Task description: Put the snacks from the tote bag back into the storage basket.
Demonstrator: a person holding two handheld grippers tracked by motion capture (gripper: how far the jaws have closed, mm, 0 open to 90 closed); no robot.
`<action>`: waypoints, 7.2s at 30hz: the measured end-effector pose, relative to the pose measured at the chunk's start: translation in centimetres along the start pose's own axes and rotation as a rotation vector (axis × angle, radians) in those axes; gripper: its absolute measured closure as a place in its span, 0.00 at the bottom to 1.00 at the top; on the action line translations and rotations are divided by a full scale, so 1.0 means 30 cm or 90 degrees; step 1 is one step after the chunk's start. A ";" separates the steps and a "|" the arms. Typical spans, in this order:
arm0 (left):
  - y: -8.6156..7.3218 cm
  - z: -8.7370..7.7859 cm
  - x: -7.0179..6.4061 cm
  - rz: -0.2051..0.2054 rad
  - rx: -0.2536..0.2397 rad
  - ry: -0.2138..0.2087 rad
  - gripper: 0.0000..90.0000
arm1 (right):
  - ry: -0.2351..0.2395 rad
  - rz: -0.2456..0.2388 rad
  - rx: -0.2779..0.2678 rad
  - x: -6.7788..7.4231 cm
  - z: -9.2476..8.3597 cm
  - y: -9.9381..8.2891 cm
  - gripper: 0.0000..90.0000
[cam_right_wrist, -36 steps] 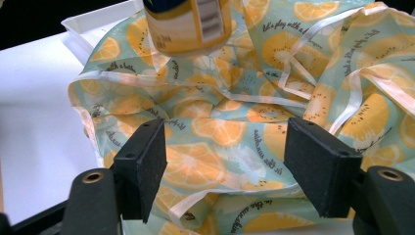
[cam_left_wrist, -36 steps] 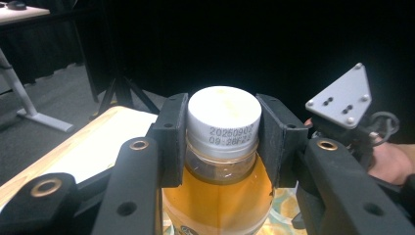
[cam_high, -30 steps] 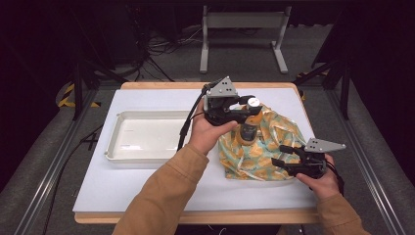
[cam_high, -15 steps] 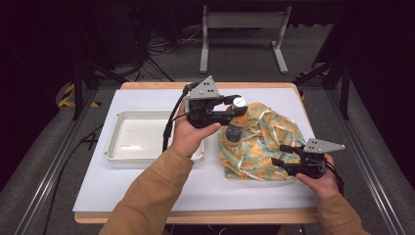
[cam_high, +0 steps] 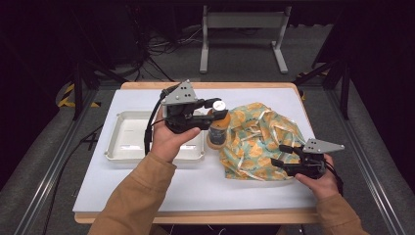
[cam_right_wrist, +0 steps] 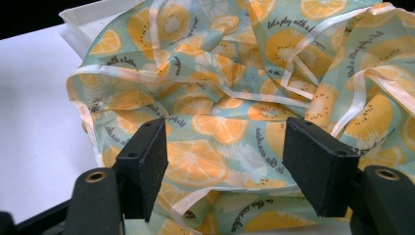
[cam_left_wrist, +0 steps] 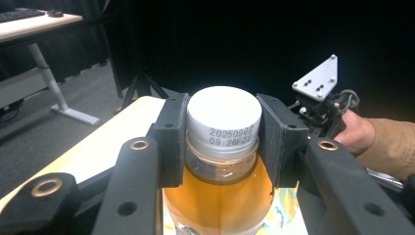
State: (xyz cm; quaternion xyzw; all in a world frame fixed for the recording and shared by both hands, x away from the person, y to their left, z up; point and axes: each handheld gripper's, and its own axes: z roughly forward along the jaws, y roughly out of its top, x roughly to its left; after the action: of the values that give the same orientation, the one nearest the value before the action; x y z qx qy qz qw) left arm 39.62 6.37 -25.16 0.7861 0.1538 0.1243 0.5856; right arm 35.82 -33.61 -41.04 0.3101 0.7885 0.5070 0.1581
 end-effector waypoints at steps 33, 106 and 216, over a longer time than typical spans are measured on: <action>-0.156 -0.132 0.117 -0.053 0.035 0.084 0.65 | -0.022 0.004 -0.028 -0.022 -0.027 -0.007 0.38; -0.349 -0.072 0.154 -0.069 0.104 0.059 0.64 | 0.017 0.029 -0.012 -0.018 -0.008 -0.013 0.37; -0.812 -0.433 0.055 -0.216 0.061 0.241 0.22 | -0.021 -0.016 -0.038 0.004 0.002 -0.049 0.20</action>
State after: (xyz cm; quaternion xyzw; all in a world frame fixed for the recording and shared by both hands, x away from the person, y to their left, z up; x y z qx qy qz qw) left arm 33.91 24.98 -44.81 0.7388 0.3963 0.1618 0.5205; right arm 35.28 -33.91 -42.38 0.3034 0.7743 0.5230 0.1869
